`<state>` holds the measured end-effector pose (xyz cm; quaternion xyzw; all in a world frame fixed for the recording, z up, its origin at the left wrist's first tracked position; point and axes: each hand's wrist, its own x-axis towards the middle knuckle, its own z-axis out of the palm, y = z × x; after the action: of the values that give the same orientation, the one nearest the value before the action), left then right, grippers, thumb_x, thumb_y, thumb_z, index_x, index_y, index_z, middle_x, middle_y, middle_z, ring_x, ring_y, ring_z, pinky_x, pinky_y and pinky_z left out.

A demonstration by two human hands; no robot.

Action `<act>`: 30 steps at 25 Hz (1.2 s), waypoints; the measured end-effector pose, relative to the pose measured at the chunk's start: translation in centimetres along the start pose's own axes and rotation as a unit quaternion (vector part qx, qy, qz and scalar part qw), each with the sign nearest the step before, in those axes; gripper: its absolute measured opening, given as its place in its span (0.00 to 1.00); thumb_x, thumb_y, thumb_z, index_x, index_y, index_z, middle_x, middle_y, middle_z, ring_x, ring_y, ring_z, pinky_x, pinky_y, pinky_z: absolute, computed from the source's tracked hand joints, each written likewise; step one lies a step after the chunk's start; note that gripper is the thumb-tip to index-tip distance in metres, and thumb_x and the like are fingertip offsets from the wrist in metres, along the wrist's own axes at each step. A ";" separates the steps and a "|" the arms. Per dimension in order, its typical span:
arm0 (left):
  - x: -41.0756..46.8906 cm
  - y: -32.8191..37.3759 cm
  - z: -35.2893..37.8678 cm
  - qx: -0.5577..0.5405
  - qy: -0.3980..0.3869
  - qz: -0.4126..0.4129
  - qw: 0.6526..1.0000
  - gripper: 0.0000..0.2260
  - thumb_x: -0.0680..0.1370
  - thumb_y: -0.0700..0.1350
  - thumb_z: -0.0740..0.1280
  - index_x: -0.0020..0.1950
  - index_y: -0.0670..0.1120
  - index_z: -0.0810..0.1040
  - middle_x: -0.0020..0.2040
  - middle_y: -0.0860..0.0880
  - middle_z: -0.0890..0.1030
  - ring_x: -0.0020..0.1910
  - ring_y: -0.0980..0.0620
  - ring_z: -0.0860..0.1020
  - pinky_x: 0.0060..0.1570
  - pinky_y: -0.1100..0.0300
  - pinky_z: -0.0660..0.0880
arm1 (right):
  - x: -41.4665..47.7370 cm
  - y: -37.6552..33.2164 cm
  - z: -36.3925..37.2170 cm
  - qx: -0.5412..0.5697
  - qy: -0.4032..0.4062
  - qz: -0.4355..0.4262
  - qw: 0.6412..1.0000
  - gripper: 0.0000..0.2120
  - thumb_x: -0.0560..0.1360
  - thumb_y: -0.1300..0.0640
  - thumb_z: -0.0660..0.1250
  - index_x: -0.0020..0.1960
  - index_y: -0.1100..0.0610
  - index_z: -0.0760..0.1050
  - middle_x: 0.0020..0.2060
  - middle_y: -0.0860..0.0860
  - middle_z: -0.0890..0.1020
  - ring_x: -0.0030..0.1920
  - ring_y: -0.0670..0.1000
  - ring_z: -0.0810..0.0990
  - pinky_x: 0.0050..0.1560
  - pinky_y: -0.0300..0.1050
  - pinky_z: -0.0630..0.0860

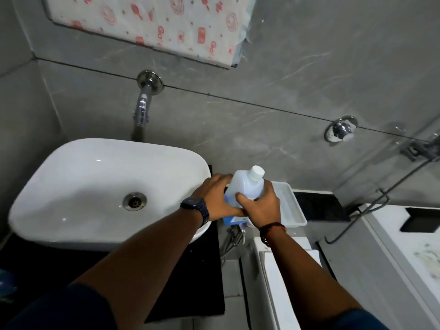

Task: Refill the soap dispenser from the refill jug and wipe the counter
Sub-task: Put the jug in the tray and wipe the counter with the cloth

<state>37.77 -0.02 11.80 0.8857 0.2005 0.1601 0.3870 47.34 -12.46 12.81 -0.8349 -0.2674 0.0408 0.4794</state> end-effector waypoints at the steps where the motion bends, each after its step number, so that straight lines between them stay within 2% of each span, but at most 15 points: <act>1: 1.9 0.2 1.7 0.016 0.002 0.011 1.000 0.39 0.57 0.67 0.73 0.65 0.55 0.68 0.62 0.51 0.74 0.59 0.49 0.73 0.57 0.51 0.74 | 1.8 1.8 -0.6 -0.005 0.013 0.002 1.000 0.33 0.57 0.45 0.75 0.60 0.52 0.71 0.49 0.50 0.80 0.48 0.54 0.78 0.44 0.43 0.74; 3: 5.6 -0.1 5.2 0.056 0.014 0.032 0.998 0.37 0.60 0.69 0.70 0.64 0.54 0.69 0.62 0.50 0.74 0.60 0.48 0.72 0.59 0.52 0.72 | 5.7 5.9 -1.7 -0.005 0.042 0.004 0.999 0.31 0.60 0.50 0.77 0.60 0.53 0.71 0.49 0.51 0.79 0.49 0.56 0.78 0.48 0.47 0.75; 7: 13.8 -2.8 13.1 0.105 0.033 0.027 0.994 0.36 0.61 0.69 0.70 0.62 0.50 0.73 0.59 0.48 0.77 0.58 0.47 0.74 0.59 0.57 0.69 | 15.3 15.7 -3.2 0.002 0.079 0.028 0.996 0.31 0.62 0.53 0.78 0.61 0.52 0.70 0.48 0.51 0.80 0.49 0.56 0.80 0.47 0.43 0.72; 10: 19.4 -6.6 18.9 0.105 -0.015 -0.037 0.994 0.37 0.63 0.70 0.68 0.65 0.51 0.70 0.65 0.49 0.72 0.64 0.48 0.70 0.63 0.55 0.66 | 22.4 23.6 -2.8 -0.018 0.087 0.054 0.995 0.33 0.63 0.52 0.78 0.63 0.53 0.68 0.52 0.56 0.81 0.50 0.59 0.80 0.48 0.43 0.71; 13: 22.5 -10.0 23.0 0.112 -0.080 -0.080 0.987 0.40 0.63 0.72 0.64 0.68 0.53 0.65 0.67 0.52 0.67 0.66 0.49 0.67 0.63 0.54 0.67 | 26.9 29.5 -1.9 -0.040 0.067 0.060 0.995 0.35 0.63 0.52 0.79 0.64 0.54 0.67 0.54 0.56 0.80 0.52 0.59 0.79 0.49 0.45 0.74; 16: 24.5 -12.0 25.9 0.161 -0.065 -0.071 0.982 0.41 0.61 0.73 0.62 0.68 0.51 0.64 0.68 0.50 0.64 0.66 0.47 0.66 0.63 0.52 0.67 | 29.6 33.9 -1.1 -0.045 0.055 0.073 0.995 0.36 0.62 0.52 0.79 0.65 0.53 0.66 0.55 0.57 0.79 0.53 0.57 0.78 0.51 0.45 0.74; 18: 25.2 -12.8 27.3 0.194 -0.061 -0.068 0.977 0.44 0.62 0.73 0.62 0.71 0.50 0.60 0.73 0.49 0.58 0.70 0.45 0.60 0.67 0.50 0.61 | 30.5 36.0 -0.9 -0.046 0.056 0.079 0.994 0.37 0.62 0.53 0.79 0.66 0.52 0.66 0.56 0.57 0.79 0.52 0.54 0.77 0.51 0.44 0.73; 20: 25.4 -13.6 28.4 0.221 -0.078 -0.076 0.969 0.47 0.64 0.74 0.60 0.75 0.49 0.52 0.77 0.49 0.48 0.75 0.46 0.51 0.72 0.49 0.52 | 31.1 37.5 -1.0 -0.039 0.051 0.072 0.995 0.37 0.63 0.53 0.79 0.67 0.51 0.65 0.57 0.56 0.78 0.52 0.50 0.75 0.52 0.44 0.72; 22: 25.4 -14.5 28.9 0.245 -0.093 -0.072 0.962 0.47 0.66 0.73 0.58 0.76 0.48 0.48 0.78 0.47 0.45 0.76 0.47 0.45 0.72 0.52 0.45 | 31.7 38.5 -1.0 -0.041 0.051 0.069 0.995 0.37 0.62 0.52 0.79 0.66 0.50 0.65 0.58 0.56 0.78 0.54 0.52 0.76 0.52 0.44 0.72; 24: 25.3 -15.0 29.1 0.253 -0.100 -0.064 0.960 0.46 0.68 0.71 0.59 0.76 0.46 0.50 0.78 0.45 0.48 0.76 0.47 0.46 0.71 0.54 0.39 | 32.0 39.1 -1.0 -0.030 0.046 0.065 0.996 0.38 0.62 0.51 0.80 0.67 0.50 0.66 0.59 0.55 0.78 0.57 0.54 0.77 0.53 0.42 0.72; 26: 25.1 -15.2 29.1 0.264 -0.100 -0.050 0.958 0.44 0.68 0.69 0.60 0.75 0.45 0.52 0.77 0.44 0.52 0.76 0.46 0.48 0.70 0.55 0.38 | 31.9 38.7 -1.0 -0.021 0.046 0.060 0.997 0.41 0.61 0.48 0.80 0.69 0.52 0.65 0.62 0.55 0.76 0.61 0.55 0.75 0.57 0.44 0.72; 28: 25.0 -15.1 29.0 0.271 -0.097 -0.040 0.957 0.43 0.69 0.68 0.61 0.75 0.44 0.55 0.77 0.44 0.54 0.75 0.45 0.50 0.71 0.54 0.41 | 31.0 37.9 -0.9 -0.090 0.122 0.015 0.988 0.44 0.60 0.43 0.80 0.68 0.58 0.65 0.62 0.59 0.74 0.63 0.57 0.71 0.63 0.49 0.70; 30: 24.9 -15.0 29.0 0.278 -0.092 -0.038 0.955 0.41 0.69 0.68 0.61 0.74 0.44 0.58 0.75 0.43 0.58 0.74 0.43 0.55 0.71 0.52 0.46 | 28.8 36.9 -0.3 -0.180 0.198 -0.053 0.962 0.40 0.63 0.38 0.74 0.63 0.63 0.67 0.57 0.62 0.74 0.59 0.59 0.71 0.60 0.52 0.68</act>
<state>68.68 3.20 -15.07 0.9609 0.2340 0.0014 0.1479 87.08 -13.35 -12.00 -0.8833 -0.2141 -0.1997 0.3661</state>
